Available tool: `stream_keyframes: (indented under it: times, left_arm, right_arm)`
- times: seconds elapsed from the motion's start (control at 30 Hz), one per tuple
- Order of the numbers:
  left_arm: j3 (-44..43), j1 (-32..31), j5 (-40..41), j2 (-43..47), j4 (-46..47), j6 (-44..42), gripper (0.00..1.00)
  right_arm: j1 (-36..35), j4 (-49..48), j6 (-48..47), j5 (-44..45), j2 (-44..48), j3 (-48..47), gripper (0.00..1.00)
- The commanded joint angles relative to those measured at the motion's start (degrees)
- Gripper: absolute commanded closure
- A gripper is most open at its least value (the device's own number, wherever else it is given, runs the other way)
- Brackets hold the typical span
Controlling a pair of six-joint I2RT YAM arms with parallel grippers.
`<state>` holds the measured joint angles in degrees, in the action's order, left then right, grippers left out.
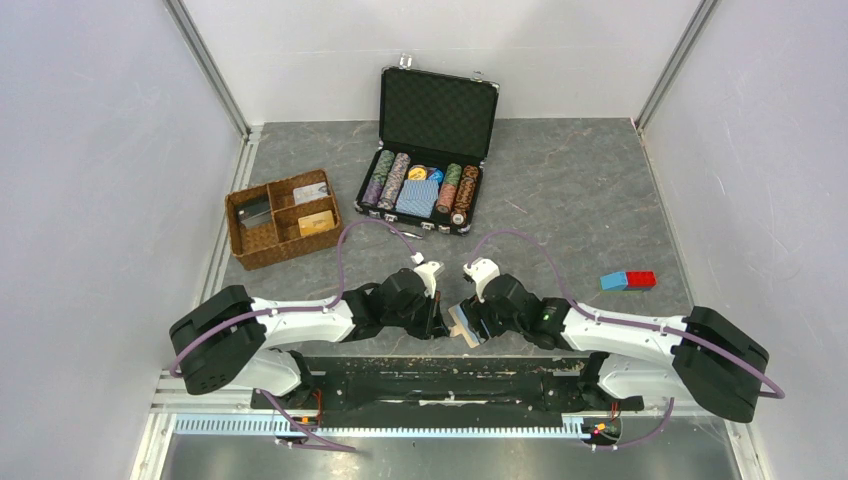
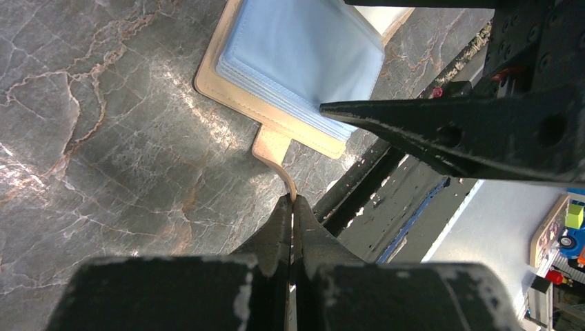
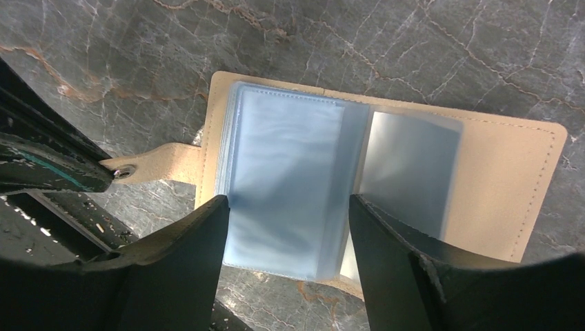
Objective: Take the credit cards out of the card holder
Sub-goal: Open the card holder at the center of the board.
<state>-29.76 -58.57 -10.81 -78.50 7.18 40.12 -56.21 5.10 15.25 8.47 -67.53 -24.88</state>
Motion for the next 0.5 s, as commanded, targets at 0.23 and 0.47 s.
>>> stream_keyframes:
  times: [0.23,0.47]
  left_arm:
    - [-1.43,0.12,0.92,1.79,-0.41,-2.50,0.98]
    - [-1.20,0.14,1.10,1.90,-0.32,-2.36,0.98]
  right_arm:
    - [-3.80,-1.14,1.33,7.90,-0.66,0.27,0.28]
    - [-4.49,-1.32,1.48,8.31,-0.77,0.36,0.27]
